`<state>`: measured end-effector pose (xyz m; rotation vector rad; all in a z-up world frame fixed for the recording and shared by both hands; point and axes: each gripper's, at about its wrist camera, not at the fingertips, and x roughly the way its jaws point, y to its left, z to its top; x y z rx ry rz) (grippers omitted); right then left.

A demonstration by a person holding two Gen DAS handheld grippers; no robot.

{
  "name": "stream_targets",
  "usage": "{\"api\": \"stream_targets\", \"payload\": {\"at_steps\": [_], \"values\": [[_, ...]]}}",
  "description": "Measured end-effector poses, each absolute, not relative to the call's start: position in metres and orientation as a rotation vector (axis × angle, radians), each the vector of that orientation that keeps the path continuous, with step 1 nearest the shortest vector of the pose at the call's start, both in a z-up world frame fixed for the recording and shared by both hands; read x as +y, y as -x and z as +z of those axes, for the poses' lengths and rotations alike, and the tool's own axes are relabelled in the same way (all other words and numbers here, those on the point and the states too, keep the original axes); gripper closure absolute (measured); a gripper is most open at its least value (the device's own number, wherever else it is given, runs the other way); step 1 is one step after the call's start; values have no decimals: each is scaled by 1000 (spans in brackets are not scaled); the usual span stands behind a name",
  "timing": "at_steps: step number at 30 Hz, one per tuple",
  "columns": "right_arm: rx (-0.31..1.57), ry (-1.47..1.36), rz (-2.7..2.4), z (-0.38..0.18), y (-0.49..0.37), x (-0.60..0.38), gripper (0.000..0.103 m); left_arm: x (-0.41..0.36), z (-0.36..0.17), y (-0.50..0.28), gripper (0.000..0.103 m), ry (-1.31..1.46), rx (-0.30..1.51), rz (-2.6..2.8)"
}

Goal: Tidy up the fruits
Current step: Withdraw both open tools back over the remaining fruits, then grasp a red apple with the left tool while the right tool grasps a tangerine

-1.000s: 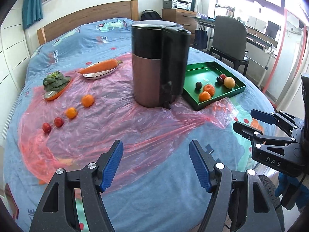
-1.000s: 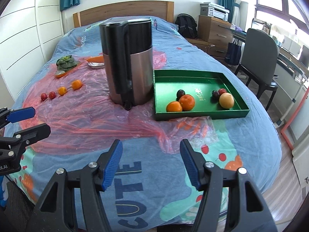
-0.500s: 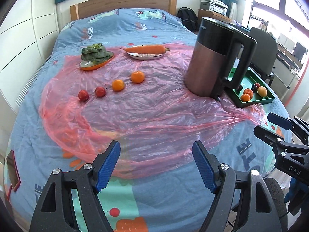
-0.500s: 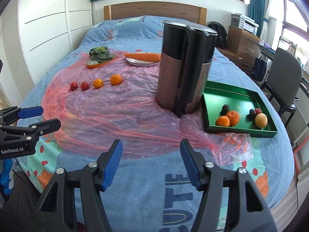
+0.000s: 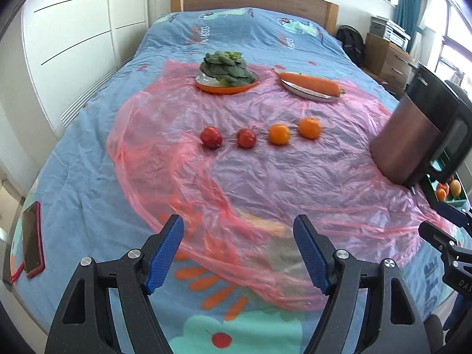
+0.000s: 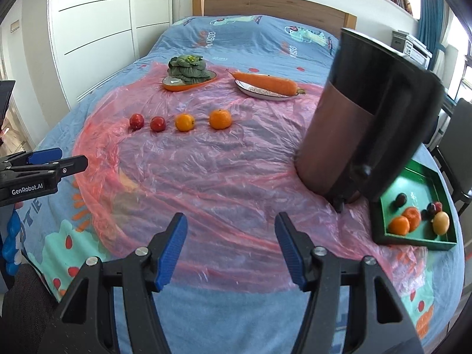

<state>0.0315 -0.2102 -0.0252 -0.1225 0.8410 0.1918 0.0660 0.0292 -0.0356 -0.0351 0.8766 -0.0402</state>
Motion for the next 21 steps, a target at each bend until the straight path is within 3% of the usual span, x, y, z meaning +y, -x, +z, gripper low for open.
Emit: {"api": "stream_targets", "payload": {"at_steps": [12,21], "values": [[815,111,258,-53,-177,-164,24,71,-72,-183,38,97,891,48],[829,106,267,-84,-240,-156,23,71,-105,-231,44,136,912,42]]}}
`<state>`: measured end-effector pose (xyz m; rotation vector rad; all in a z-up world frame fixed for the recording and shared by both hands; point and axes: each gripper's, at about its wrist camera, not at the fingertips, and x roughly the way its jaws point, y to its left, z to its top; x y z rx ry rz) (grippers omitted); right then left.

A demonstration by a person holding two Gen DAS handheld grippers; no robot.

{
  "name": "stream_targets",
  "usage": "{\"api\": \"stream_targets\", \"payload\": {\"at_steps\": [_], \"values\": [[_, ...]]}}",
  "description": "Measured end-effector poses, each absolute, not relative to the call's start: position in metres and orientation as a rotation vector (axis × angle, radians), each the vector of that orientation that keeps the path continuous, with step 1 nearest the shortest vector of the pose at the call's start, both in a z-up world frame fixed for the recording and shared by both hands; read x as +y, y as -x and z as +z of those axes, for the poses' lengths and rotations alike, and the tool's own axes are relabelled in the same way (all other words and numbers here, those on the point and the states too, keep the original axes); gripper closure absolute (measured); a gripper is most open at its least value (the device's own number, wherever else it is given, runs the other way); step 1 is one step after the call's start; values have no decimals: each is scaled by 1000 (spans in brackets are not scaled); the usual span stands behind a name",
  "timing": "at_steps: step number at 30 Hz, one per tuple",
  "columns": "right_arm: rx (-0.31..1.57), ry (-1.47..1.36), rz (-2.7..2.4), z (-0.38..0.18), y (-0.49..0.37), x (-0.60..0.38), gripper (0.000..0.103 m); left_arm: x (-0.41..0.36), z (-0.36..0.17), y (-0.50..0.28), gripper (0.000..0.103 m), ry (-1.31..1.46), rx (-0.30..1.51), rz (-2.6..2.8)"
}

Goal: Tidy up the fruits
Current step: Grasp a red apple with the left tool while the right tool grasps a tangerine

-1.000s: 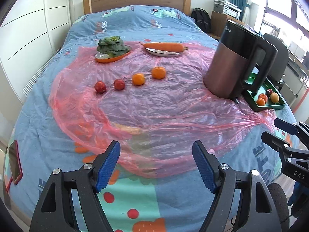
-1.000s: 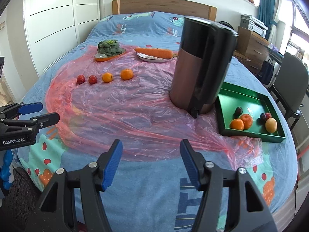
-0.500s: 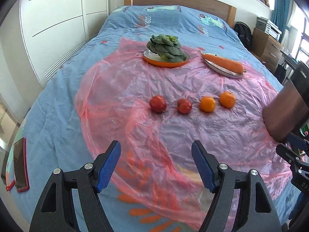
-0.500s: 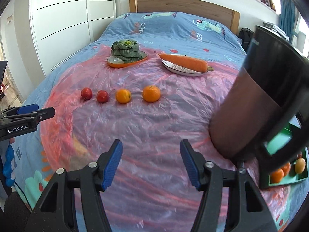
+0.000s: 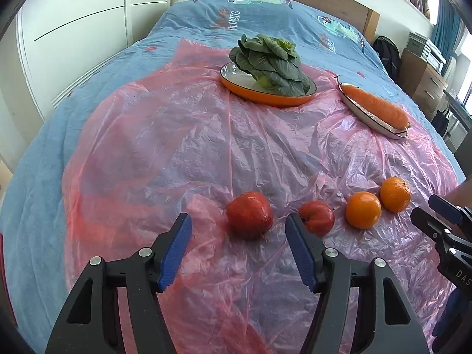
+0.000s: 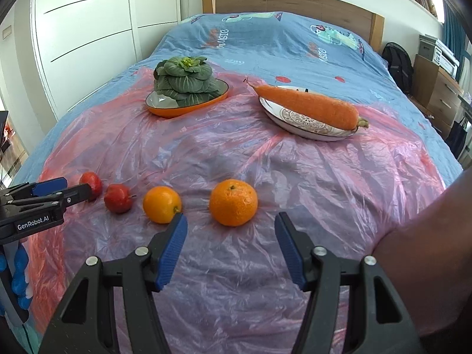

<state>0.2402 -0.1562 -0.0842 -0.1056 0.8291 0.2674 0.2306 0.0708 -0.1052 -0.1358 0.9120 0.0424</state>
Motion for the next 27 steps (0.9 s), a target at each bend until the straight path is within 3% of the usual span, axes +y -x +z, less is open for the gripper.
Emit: {"api": "stream_targets", "payload": {"at_steps": [10,12,14,16,17,20,27], "values": [[837,115,272,-103,-267,-153,24,74,-121,-239,56,170,917,52],[843,114,274,-107,-272,-154,32,73,-123,-239,60,159,919,59],[849,112,285,-110,-275,-153,46,72,-125,-239,65,149,920,58],[853,122,291,-113,-276,-149,50,72,-127,-239,66,141,919,54],[859,131,291,-115,-277,-147,58,72,-127,-239,67,142,919,51],[865,134,289,-118,-279,-146,58,76,-128,-239,72,156,917,35],[860,120,297,-118,-279,-148,60,88,-128,-237,72,233,906,-10]]}}
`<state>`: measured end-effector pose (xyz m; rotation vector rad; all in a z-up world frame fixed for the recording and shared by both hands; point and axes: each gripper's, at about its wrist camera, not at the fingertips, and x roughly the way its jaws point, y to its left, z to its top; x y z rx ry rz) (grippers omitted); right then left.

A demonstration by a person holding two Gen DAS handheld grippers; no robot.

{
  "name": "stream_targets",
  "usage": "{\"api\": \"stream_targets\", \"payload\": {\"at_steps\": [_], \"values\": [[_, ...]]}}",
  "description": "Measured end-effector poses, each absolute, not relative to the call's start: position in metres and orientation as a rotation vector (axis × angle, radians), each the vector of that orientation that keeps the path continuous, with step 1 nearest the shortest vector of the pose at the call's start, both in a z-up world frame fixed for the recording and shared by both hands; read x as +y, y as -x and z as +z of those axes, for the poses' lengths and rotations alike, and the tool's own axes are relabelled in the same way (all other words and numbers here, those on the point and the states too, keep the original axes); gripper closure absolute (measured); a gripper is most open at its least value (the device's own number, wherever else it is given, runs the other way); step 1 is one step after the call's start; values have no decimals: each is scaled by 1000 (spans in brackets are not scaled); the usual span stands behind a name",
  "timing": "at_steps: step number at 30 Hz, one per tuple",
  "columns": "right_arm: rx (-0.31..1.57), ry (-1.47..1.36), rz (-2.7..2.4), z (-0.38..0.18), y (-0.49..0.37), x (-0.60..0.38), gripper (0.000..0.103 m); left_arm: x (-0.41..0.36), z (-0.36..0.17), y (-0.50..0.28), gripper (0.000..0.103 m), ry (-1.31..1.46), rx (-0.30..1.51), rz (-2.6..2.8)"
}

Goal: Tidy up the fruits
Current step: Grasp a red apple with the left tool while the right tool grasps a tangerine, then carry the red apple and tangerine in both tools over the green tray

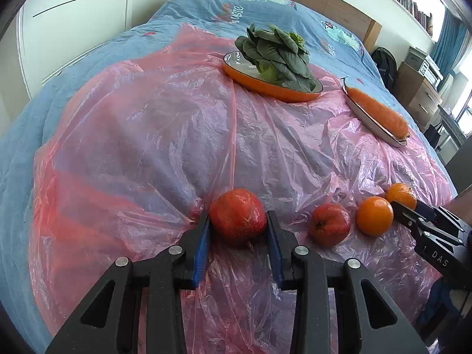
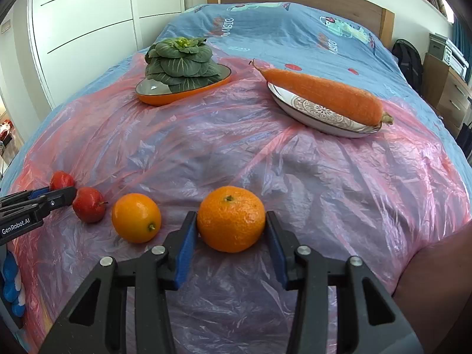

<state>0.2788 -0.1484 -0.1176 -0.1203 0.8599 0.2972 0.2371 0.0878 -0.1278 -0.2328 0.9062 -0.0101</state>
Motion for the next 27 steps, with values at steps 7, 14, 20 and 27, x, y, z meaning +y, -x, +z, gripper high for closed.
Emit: {"api": "stream_targets", "payload": {"at_steps": [7,14,20,27], "values": [[853,78,290,-110,-277,-159,61,88,-118,-233,72,238,894,-13],[835,60,274,-92,-262,-168,61,85,-98,-220,72,227,869,-15],[822,65,305,-73,-230,-166,61,77,-78,-198,72,197,848,-28],[841,73,320,-60,-177,-173,61,63,-70,-161,72,175,867,-54]]}}
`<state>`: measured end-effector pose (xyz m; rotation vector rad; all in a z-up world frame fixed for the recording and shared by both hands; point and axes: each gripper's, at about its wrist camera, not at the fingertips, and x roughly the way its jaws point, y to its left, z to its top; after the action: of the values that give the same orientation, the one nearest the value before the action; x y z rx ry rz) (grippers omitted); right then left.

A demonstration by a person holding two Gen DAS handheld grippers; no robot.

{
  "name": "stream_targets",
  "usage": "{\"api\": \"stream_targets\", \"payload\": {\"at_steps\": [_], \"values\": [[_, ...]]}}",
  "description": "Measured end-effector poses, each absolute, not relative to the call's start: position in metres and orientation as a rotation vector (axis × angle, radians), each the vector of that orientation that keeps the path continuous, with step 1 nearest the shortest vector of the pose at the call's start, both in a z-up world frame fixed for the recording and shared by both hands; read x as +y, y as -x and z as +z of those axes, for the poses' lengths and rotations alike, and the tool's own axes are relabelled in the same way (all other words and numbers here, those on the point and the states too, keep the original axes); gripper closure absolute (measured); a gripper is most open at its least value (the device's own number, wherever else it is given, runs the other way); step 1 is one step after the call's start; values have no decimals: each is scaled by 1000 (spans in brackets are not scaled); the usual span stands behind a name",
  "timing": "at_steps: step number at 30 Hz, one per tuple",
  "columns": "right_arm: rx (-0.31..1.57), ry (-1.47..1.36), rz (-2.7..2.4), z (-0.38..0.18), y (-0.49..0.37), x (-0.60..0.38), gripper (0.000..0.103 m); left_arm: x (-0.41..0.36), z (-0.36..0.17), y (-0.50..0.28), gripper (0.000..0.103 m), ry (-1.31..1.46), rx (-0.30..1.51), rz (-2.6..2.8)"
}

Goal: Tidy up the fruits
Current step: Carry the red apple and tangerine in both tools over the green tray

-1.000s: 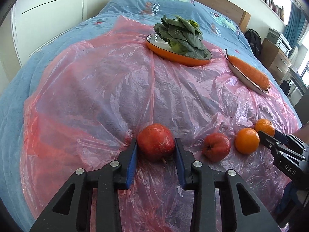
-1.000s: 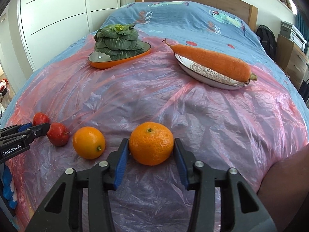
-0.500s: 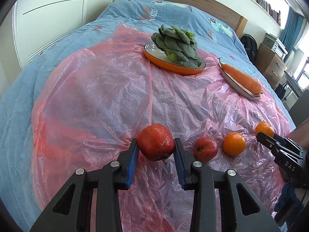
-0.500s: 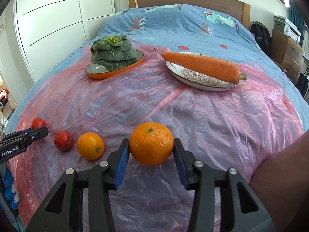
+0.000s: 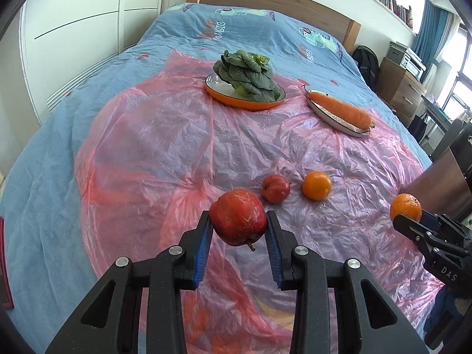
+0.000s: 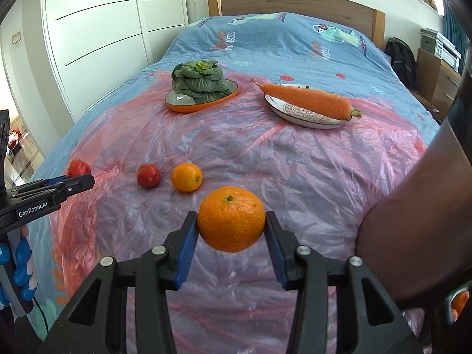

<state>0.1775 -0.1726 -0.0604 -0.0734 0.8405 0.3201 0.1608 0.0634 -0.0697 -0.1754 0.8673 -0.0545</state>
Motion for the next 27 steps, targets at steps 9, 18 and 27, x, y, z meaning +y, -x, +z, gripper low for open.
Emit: {"api": "stream_targets", "payload": {"at_steps": [9,18,27], "values": [[864,58,321,-47,-112,-184,61,47,-52,-116,72,145,874,-96],[871,45,289,-40,-60,-212,61,24,-34,-71,72,105,875,-132],[854,-8,230,-34,-27,-262,61,-37,-21,-36,72,44,885,-220]]}}
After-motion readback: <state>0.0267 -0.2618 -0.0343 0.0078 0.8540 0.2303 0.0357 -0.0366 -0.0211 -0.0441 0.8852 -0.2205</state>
